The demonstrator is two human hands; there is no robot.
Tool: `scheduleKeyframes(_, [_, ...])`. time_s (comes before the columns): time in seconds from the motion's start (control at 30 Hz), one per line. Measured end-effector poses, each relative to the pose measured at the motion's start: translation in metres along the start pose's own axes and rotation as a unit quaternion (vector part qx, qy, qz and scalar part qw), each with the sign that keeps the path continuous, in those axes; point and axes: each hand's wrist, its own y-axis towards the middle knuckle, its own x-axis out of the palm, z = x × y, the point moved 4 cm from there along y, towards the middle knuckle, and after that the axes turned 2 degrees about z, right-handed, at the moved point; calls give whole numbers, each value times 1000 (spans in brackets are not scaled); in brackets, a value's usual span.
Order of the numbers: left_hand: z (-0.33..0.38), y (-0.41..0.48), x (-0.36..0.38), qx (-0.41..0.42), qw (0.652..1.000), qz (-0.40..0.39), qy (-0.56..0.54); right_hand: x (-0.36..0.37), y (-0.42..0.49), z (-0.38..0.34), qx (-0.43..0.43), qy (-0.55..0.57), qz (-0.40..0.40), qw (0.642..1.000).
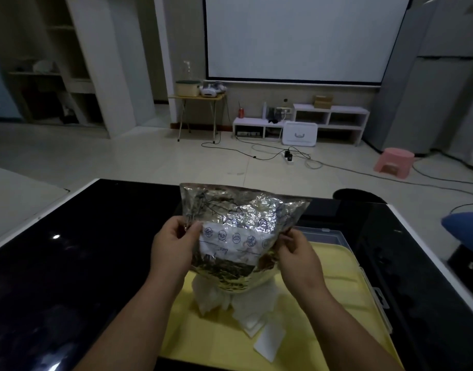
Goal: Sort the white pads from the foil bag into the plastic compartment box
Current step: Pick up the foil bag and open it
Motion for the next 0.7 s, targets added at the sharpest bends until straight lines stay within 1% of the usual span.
scheduleKeyframes(0.07, [-6, 1, -3, -18, 1000, 15, 1, 6, -2, 9, 46, 1, -30, 998])
scheduleKeyframes(0.17, [-16, 4, -6, -42, 998, 35, 15, 3, -6, 5, 33, 8, -12, 999])
scheduleKeyframes(0.2, [-17, 5, -6, -47, 998, 37, 14, 4, -6, 3, 24, 6, -19, 1000])
scheduleKeyframes(0.23, [-18, 6, -5, -61, 998, 35, -1, 5, -6, 3, 18, -6, -34, 999])
scheduleKeyframes(0.33, [-27, 7, -1, -132, 989, 14, -70, 10, -6, 9, 7, -100, -67, 993])
scheduleKeyframes(0.37, [-30, 7, 0, -137, 989, 8, -54, 11, -6, 11, 2, -122, -68, 990])
scheduleKeyframes(0.43, [-34, 7, 1, -134, 990, -18, 28, 11, -2, 13, -15, -145, -65, 987])
scheduleKeyframes(0.5, [-37, 2, 5, -151, 980, -71, 106, 12, 1, 13, -33, -155, -69, 985])
scheduleKeyframes(0.6, [-42, -5, 11, -193, 961, -137, 142, 14, 0, 15, -18, -156, -101, 982])
scheduleKeyframes(0.7, [-42, -11, 14, -214, 951, -163, 155, 16, -2, 24, 13, -168, -123, 978])
